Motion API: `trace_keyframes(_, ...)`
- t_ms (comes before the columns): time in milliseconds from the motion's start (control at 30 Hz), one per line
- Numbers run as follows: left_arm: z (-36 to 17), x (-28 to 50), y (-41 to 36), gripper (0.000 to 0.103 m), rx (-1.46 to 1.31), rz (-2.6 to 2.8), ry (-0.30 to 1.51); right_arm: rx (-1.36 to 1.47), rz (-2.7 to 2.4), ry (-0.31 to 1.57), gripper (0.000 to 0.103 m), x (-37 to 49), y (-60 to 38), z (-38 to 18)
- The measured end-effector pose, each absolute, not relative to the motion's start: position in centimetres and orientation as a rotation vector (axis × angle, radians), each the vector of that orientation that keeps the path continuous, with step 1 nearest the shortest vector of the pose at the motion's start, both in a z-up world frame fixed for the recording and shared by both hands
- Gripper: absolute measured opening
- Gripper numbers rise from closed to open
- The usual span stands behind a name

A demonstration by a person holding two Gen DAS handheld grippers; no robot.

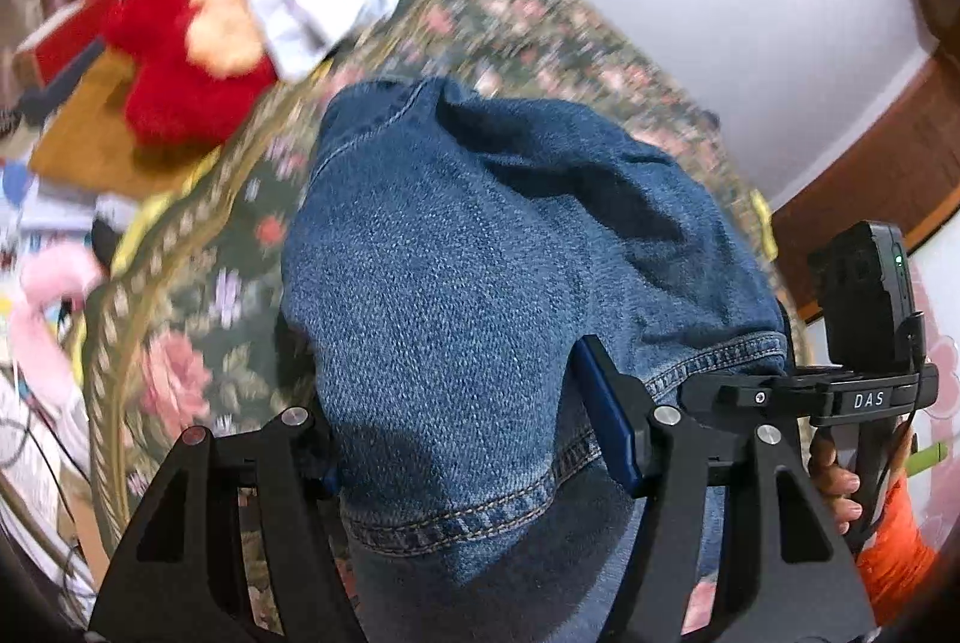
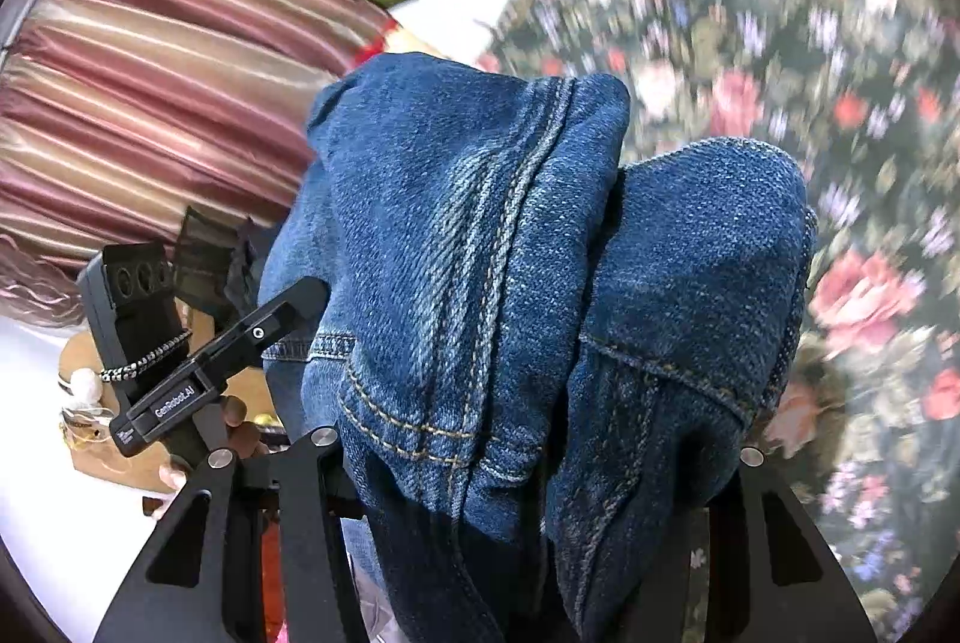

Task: Fold large clothes

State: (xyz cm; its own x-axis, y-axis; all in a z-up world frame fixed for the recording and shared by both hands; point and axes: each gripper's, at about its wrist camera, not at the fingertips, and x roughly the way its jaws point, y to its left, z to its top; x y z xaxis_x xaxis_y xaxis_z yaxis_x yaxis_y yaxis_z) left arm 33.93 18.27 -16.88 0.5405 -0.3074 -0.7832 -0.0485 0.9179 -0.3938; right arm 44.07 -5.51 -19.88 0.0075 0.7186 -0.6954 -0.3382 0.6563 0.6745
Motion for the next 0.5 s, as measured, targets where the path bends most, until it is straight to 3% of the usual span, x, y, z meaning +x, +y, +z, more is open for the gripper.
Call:
trace_keyframes(200,-22.8,33.6,18.4,0.064,-0.400,-0.128,1.052,0.256,0.796,1.429,0.050,45.2,-3.8,-25.7)
trace_keyframes(367,-22.5,32.7,17.8,0.072,-0.316,-0.085,1.021,0.217,0.809,1.447,0.054,45.7,-3.9,-25.9)
trace_keyframes(500,-21.1,31.3,17.0,0.072,-0.183,-0.048,0.993,0.148,0.800,1.438,0.058,44.7,-4.7,-24.6)
